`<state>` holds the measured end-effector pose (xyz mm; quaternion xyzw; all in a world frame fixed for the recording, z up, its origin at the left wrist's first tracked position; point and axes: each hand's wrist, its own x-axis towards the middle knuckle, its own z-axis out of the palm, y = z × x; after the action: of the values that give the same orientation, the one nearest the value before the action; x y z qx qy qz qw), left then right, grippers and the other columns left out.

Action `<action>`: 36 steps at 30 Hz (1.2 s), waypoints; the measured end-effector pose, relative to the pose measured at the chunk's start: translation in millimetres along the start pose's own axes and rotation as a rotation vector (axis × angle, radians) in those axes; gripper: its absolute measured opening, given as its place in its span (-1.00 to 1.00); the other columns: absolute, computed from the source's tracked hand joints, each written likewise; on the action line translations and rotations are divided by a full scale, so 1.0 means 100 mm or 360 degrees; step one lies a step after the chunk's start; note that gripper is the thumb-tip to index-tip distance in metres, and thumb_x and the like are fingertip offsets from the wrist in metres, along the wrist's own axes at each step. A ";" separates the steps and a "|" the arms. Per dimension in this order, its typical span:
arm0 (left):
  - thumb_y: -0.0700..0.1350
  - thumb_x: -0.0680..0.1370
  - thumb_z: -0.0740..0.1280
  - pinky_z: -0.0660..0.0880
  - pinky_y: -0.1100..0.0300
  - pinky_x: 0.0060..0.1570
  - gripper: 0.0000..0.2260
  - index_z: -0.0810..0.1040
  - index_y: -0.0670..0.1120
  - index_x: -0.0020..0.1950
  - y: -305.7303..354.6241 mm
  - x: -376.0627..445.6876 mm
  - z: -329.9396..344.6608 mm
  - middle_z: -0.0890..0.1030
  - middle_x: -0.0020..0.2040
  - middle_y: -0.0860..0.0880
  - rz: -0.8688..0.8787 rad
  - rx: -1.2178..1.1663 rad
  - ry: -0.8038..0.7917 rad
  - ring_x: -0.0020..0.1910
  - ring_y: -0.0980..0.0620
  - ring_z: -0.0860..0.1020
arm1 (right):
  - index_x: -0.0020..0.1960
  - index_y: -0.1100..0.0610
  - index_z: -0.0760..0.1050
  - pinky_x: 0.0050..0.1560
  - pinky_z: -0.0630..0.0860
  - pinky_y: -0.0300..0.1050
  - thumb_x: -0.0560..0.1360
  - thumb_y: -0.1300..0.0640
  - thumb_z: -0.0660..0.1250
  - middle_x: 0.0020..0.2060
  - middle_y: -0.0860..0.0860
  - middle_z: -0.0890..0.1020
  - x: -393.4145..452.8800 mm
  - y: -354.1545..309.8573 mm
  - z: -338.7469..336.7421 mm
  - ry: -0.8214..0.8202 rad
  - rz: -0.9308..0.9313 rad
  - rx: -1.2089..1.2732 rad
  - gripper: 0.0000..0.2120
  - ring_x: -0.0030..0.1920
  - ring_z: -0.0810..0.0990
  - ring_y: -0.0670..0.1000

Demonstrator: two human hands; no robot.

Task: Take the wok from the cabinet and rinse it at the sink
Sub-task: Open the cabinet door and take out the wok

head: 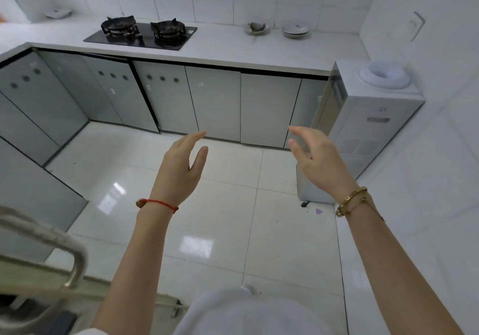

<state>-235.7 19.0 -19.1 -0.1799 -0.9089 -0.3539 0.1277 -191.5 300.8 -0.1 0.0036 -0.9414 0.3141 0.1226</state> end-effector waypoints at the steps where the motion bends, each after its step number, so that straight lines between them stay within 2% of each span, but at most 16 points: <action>1: -0.09 0.64 0.21 0.40 0.04 0.36 -0.68 0.45 -0.10 0.40 -0.05 0.09 0.02 0.55 0.31 -0.02 -0.0011 0.0001 -0.0007 0.33 -0.01 0.48 | 0.43 0.12 0.38 0.38 0.28 -0.16 0.64 0.00 0.13 0.34 0.01 0.49 0.12 0.00 0.05 -0.0009 0.0001 -0.0001 -0.59 0.38 0.37 -0.03; 9: -0.09 0.65 0.20 0.39 -0.02 0.37 -0.67 0.44 -0.08 0.41 -0.46 0.73 0.10 0.54 0.33 -0.02 -0.0149 0.0000 -0.0018 0.35 0.00 0.46 | 0.43 0.10 0.38 0.31 0.20 -0.26 0.64 -0.03 0.11 0.35 0.00 0.48 0.97 0.08 0.45 -0.0131 -0.0005 -0.0002 -0.59 0.39 0.36 -0.05; 15: -0.08 0.65 0.20 0.39 -0.02 0.37 -0.66 0.44 -0.11 0.41 -0.79 1.29 0.28 0.54 0.33 -0.03 -0.0232 0.0024 -0.0008 0.34 0.00 0.47 | 0.42 0.10 0.38 0.32 0.23 -0.25 0.64 -0.02 0.12 0.34 -0.01 0.48 1.72 0.21 0.75 -0.0217 -0.0058 0.0054 -0.60 0.38 0.36 -0.06; 17: -0.07 0.65 0.20 0.39 0.01 0.37 -0.66 0.44 -0.09 0.41 -0.91 1.52 0.34 0.54 0.33 -0.01 -0.0261 0.0049 -0.0005 0.35 0.01 0.46 | 0.42 0.11 0.38 0.34 0.29 -0.19 0.64 -0.02 0.13 0.34 0.00 0.48 2.03 0.26 0.83 -0.0236 -0.0078 0.0075 -0.60 0.38 0.37 -0.05; 21: -0.07 0.65 0.19 0.38 0.04 0.37 -0.67 0.44 -0.07 0.41 -1.10 2.11 0.44 0.53 0.33 0.02 -0.0308 0.0072 0.0023 0.35 0.03 0.46 | 0.42 0.12 0.38 0.35 0.22 -0.22 0.64 -0.01 0.13 0.34 0.01 0.48 2.76 0.36 0.95 -0.0273 -0.0127 0.0078 -0.59 0.39 0.36 -0.04; 25: -0.06 0.65 0.19 0.37 0.09 0.36 -0.67 0.43 -0.05 0.41 -1.27 2.78 0.49 0.53 0.33 0.04 -0.0338 0.0094 0.0040 0.34 0.05 0.45 | 0.42 0.13 0.38 0.38 0.26 -0.14 0.64 -0.01 0.13 0.34 0.02 0.48 3.51 0.41 1.02 -0.0286 -0.0148 0.0140 -0.59 0.38 0.37 -0.02; 31: -0.05 0.65 0.18 0.31 0.26 0.30 -0.66 0.43 -0.05 0.42 -1.56 3.58 0.56 0.54 0.31 0.04 -0.0409 0.0146 0.0065 0.32 0.07 0.46 | 0.41 0.13 0.39 0.40 0.28 -0.12 0.64 0.00 0.14 0.33 0.02 0.49 4.47 0.48 1.21 -0.0295 -0.0193 0.0174 -0.60 0.38 0.38 -0.01; 36: -0.05 0.65 0.19 0.37 0.15 0.34 -0.66 0.43 -0.05 0.42 -1.82 4.09 0.63 0.54 0.32 0.03 -0.0446 0.0126 0.0053 0.32 0.04 0.47 | 0.42 0.11 0.38 0.36 0.24 -0.20 0.64 -0.01 0.14 0.33 0.01 0.49 5.03 0.57 1.40 -0.0315 -0.0184 0.0167 -0.60 0.38 0.38 -0.03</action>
<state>-687.1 34.4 -26.0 -0.0401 -0.9361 -0.3350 0.0991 -716.3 299.0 -25.2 0.0952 -0.9294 0.3535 0.0468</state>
